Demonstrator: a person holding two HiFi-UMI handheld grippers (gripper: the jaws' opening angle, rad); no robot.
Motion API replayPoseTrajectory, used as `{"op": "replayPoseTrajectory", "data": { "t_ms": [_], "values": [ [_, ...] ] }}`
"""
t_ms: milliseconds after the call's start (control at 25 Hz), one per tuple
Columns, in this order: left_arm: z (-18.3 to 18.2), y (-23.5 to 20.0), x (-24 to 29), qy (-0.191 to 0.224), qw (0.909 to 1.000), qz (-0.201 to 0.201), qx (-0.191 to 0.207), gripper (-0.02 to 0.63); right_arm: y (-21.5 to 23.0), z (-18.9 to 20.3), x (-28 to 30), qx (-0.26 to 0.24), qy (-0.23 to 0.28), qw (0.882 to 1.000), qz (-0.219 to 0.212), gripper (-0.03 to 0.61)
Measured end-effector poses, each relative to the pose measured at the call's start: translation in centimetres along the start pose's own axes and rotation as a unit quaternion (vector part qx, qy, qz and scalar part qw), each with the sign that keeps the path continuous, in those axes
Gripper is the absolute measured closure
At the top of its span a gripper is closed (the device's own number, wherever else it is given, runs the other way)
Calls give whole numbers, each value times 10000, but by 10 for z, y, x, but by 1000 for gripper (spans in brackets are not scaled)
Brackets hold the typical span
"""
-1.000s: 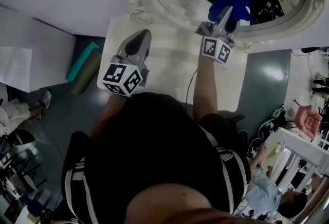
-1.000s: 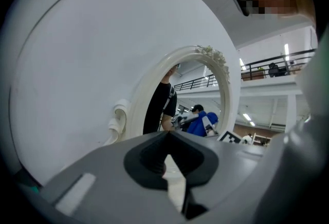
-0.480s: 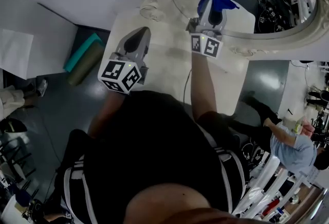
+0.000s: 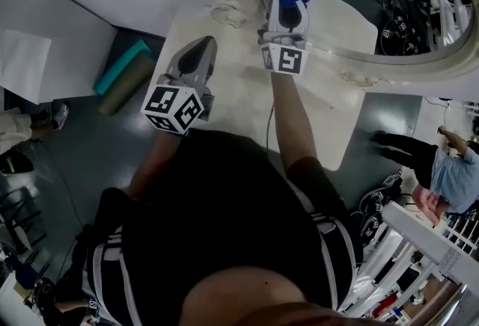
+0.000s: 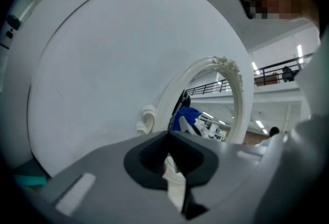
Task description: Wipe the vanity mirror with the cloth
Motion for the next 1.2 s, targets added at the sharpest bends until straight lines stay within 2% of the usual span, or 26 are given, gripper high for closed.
{"op": "replayPoseTrajectory", "data": {
  "t_ms": [200, 640, 800, 1000, 1200],
  "values": [
    [6, 0, 1, 2, 10000, -85, -4, 603, 1, 12, -1, 437, 25, 9990, -48, 509],
    [12, -6, -8, -17, 9999, -164, 24, 603, -20, 32, 6, 664, -115, 9966, -479, 511],
    [13, -2, -10, -45, 9999, -114, 35, 603, -17, 27, 3, 769, -148, 9955, -532, 505],
    [13, 8, -8, -77, 9999, 91, 81, 603, -8, -1, -16, 945, 108, 9950, -295, 505],
    [17, 19, -2, -189, 9991, 375, 112, 603, 8, -29, -53, 881, 340, 9954, 133, 505]
  ]
}}
Point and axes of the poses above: the fingertips, and each gripper's own axes: x forward along the fingers, y to its right, z out of its underside, the point moved 10 cm from there along -x, backward along the fingers, and after that the axes turned 5 degrees about -x, right-handed, at the moved point
